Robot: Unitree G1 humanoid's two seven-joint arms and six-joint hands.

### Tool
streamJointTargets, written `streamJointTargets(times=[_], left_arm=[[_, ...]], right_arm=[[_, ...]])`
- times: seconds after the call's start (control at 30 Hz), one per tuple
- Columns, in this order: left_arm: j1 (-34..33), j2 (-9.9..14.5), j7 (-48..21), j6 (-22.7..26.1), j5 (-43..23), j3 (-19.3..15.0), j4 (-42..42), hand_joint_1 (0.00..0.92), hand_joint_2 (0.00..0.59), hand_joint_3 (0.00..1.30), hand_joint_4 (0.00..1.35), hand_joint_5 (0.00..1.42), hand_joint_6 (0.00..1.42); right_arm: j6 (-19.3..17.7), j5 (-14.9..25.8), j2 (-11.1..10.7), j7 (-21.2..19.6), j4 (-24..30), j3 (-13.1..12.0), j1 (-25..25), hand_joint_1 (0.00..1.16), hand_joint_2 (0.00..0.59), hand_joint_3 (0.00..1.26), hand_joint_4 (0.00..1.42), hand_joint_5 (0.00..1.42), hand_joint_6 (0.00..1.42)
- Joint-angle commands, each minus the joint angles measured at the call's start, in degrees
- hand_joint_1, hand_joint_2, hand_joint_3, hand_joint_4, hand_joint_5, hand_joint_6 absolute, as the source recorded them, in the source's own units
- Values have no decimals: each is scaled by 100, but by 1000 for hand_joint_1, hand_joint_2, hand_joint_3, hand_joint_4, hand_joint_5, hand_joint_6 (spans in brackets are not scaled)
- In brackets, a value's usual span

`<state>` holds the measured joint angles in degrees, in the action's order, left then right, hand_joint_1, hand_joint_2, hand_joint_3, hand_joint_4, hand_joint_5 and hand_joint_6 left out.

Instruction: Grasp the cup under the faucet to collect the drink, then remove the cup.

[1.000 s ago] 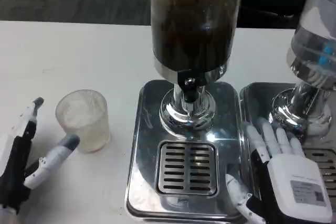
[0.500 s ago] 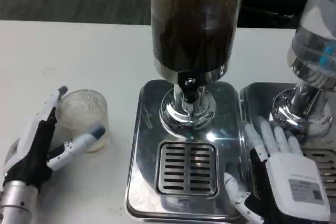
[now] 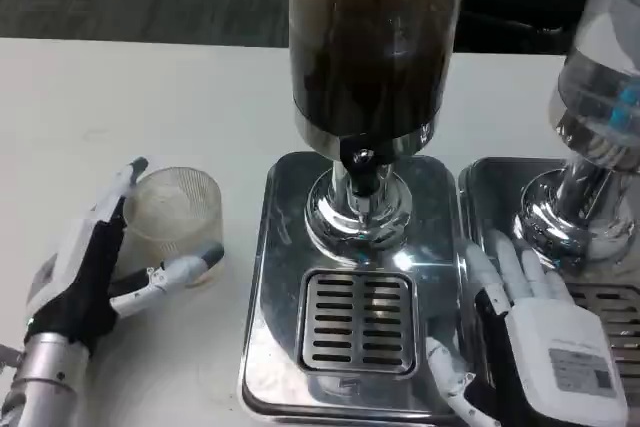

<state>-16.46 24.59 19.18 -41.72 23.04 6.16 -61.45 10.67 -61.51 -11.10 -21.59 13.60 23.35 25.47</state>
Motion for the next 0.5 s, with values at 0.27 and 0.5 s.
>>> streamJointTargets(times=[0.27,0.5], left_arm=[[-256,-53,-38,-247,-31,92,-186,444,59,142,236,474,537],[-432,-87,-73,-220,-29,139,-285,457,72,499,650,839,994]], right_arm=[[110,-3,90,-47,139,21,177,188,477,113,0,25,85],[104,10,165,-72,164,13,221,190,477,115,0,45,138]])
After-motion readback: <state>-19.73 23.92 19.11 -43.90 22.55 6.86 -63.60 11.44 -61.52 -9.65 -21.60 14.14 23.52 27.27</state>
